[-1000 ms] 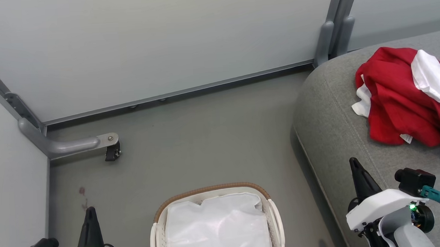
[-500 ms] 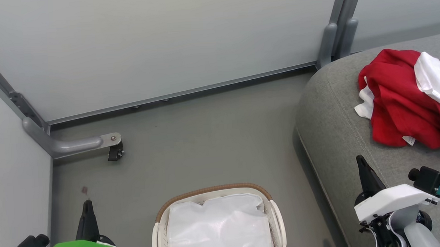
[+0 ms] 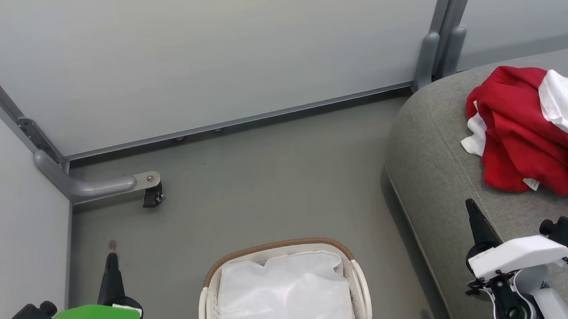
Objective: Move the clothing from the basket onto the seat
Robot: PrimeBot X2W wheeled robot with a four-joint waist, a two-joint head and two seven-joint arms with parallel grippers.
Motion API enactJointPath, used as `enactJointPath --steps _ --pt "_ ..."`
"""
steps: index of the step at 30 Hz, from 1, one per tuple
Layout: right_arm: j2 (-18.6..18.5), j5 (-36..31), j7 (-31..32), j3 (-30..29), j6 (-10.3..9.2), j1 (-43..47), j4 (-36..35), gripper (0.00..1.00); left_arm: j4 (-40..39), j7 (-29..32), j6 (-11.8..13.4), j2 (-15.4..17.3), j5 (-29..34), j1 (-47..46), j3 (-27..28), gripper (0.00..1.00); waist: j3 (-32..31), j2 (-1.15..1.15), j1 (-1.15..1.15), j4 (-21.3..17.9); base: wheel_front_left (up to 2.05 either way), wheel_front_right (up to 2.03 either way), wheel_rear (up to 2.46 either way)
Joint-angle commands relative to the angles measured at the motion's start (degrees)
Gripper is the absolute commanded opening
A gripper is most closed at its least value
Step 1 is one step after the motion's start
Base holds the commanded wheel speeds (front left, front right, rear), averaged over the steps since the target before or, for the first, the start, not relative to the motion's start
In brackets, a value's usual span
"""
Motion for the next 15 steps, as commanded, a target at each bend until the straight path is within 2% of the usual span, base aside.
enactJointPath --steps 1,15 --pt "-0.3 2.0 0.4 -0.4 -0.03 0.1 -0.9 0.00 -0.9 0.4 -0.1 0.3 -1.9 -1.7 0.4 0.00 0.0 0.00 0.00 0.1 0.00 0.00 0.00" --pt "-0.4 11.1 2.7 -1.5 -0.04 0.4 -1.9 0.00 -1.4 2.7 -0.1 0.4 -9.9 -2.5 0.9 0.00 -0.3 0.00 0.00 0.6 0.00 0.00 0.00"
